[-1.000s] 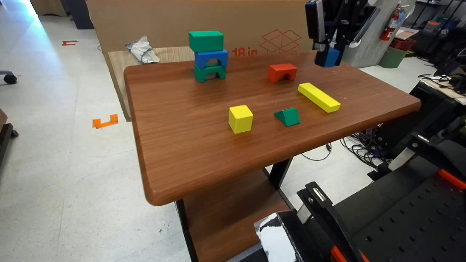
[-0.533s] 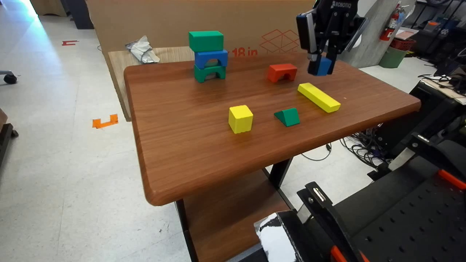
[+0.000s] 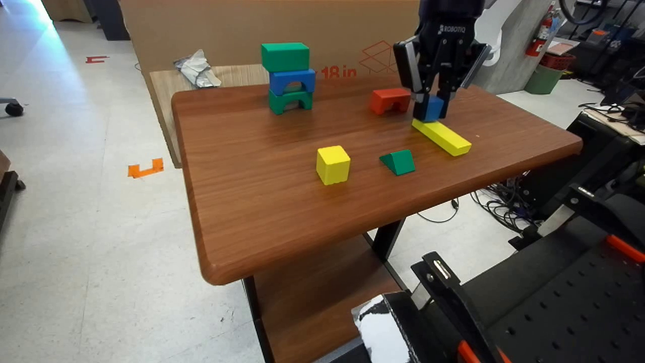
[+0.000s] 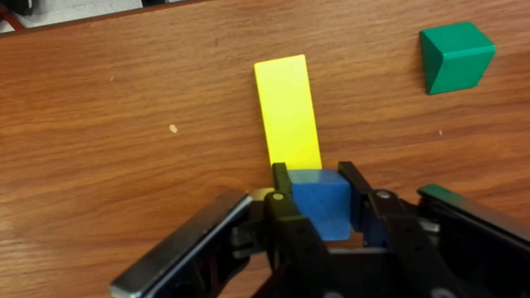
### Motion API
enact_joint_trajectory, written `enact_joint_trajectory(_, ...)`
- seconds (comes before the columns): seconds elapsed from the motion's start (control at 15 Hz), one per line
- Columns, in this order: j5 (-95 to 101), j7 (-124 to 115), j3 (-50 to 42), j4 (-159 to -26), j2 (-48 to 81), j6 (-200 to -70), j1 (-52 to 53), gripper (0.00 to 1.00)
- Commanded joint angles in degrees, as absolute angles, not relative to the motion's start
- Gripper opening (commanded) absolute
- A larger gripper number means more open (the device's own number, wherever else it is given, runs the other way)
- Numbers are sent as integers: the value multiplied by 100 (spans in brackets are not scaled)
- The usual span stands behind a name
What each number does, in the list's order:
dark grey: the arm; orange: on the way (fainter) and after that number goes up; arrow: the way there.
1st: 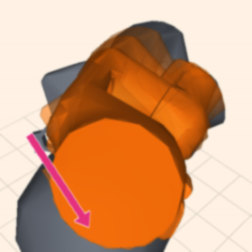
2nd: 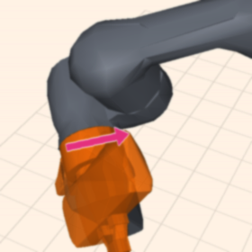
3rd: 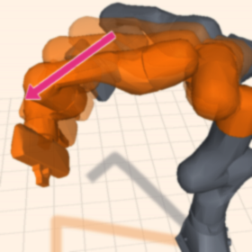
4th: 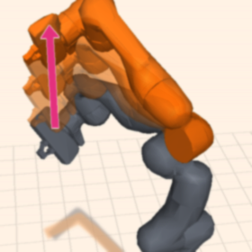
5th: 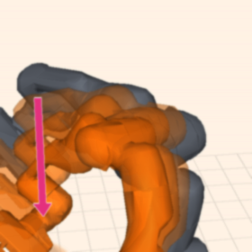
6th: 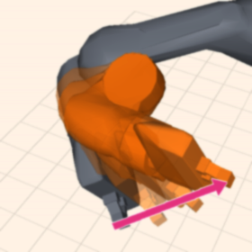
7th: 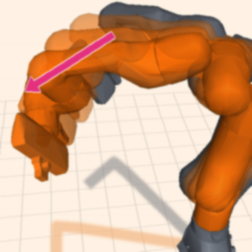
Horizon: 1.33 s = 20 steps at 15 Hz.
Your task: Put the blue block on the yellow block
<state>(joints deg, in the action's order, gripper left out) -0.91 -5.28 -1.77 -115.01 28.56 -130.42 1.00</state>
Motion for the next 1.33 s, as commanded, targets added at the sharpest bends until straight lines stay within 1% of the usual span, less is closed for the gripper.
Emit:
enact_joint_trajectory(0.0, 77, -773, -235, -11299, 3015, -12948, 208, 8)
enact_joint_trajectory(0.6, 147, -793, -287, -11364, 2992, -12959, 198, 8)
enact_joint_trajectory(0.67, 183, -829, -303, -11361, 3012, -12964, 217, 58)
enact_joint_trajectory(0.73, 215, -851, -309, -11360, 3020, -12963, 225, 59)
enact_joint_trajectory(0.8, 261, -897, -319, -11370, 3026, -12972, 240, 63)
enact_joint_trajectory(1.0, 336, -944, -317, -11435, 3011, -13010, 253, 87)
enact_joint_trajectory(1.13, 360, -933, -305, -11511, 2958, -13026, 248, 99)
enact_joint_trajectory(1.27, 348, -905, -288, -11661, 2798, -13030, 227, 100)
